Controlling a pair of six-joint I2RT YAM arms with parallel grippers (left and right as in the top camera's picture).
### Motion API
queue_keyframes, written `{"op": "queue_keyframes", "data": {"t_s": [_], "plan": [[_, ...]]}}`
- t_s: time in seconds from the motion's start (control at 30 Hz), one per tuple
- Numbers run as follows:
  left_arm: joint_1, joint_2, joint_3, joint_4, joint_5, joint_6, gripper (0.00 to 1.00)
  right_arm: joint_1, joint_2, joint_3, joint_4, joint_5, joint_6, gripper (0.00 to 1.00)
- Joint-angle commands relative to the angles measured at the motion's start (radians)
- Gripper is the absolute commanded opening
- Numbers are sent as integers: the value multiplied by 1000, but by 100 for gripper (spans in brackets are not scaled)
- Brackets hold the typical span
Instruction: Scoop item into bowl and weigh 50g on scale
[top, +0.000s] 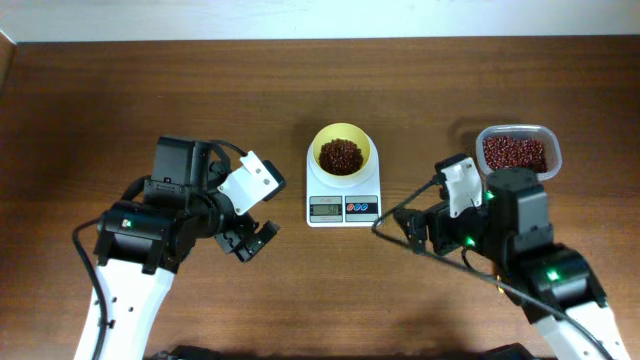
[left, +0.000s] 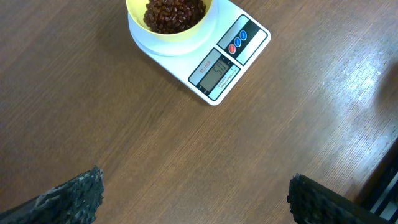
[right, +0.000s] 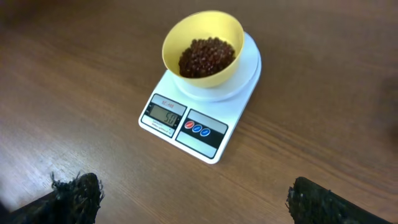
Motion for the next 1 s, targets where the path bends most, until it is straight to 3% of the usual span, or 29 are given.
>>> {"op": "queue_keyframes", "data": {"t_s": [0.0,0.47,0.7,0.97], "plan": [[8,2,13,-2,0,15,99,6,-74,4,-29,64,-34,99],[8,2,13,-2,0,15,99,3,-129,4,-208,180,-32,99],[8,2,13,-2,0,15,99,-151,-229,4,-335,183,-26,99],[8,2,13,-2,0,15,99,-159,-233,4,-350,157,-26,99]]}}
